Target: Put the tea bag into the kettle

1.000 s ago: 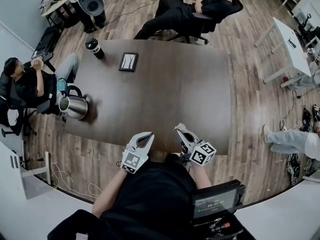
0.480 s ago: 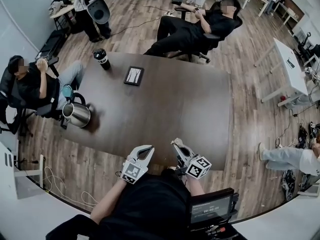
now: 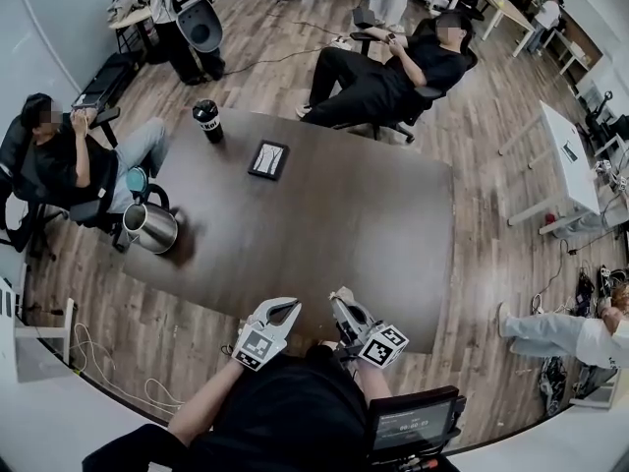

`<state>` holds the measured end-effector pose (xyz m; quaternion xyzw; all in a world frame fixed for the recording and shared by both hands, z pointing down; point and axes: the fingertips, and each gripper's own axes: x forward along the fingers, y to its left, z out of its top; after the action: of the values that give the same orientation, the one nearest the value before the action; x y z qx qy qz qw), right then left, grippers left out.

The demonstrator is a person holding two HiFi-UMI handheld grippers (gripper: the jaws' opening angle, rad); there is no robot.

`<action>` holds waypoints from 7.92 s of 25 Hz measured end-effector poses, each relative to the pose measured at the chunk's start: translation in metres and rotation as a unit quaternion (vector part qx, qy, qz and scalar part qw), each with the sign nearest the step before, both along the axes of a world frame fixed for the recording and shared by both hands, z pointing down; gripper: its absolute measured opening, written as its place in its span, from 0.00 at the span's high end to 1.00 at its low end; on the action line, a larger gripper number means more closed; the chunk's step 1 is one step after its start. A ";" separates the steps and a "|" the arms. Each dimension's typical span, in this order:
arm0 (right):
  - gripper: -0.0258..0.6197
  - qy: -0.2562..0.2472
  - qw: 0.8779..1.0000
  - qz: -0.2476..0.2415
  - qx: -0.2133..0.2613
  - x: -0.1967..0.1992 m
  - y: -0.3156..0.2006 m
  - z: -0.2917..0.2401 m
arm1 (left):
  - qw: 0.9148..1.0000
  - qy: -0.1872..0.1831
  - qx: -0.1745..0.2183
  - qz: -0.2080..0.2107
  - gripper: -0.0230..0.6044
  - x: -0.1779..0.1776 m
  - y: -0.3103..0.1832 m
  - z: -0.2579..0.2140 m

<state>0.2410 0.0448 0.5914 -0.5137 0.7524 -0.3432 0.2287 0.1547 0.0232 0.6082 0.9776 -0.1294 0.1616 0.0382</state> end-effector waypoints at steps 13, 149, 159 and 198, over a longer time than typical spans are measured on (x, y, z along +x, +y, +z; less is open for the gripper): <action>0.91 0.051 0.999 0.004 0.002 -0.013 -0.004 -0.008 | 1.000 0.016 -0.014 0.001 0.96 -0.001 -0.011 -0.008; 0.91 0.375 0.849 -0.295 0.227 -0.440 -0.229 -0.077 | 0.920 0.089 0.147 -0.354 0.96 -0.434 -0.156 -0.112; 0.91 0.383 0.837 -0.306 0.243 -0.458 -0.263 -0.089 | 0.903 0.100 0.154 -0.387 0.96 -0.455 -0.148 -0.115; 0.91 0.556 0.728 -0.391 0.089 -0.492 -0.398 0.026 | 0.872 0.083 0.142 -0.461 0.96 -0.507 -0.132 -0.108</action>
<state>-0.2513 -0.3536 0.6177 -0.2508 0.9063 0.0130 -0.3399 -0.3526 -0.1090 0.4998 0.8115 -0.5835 0.0234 -0.0206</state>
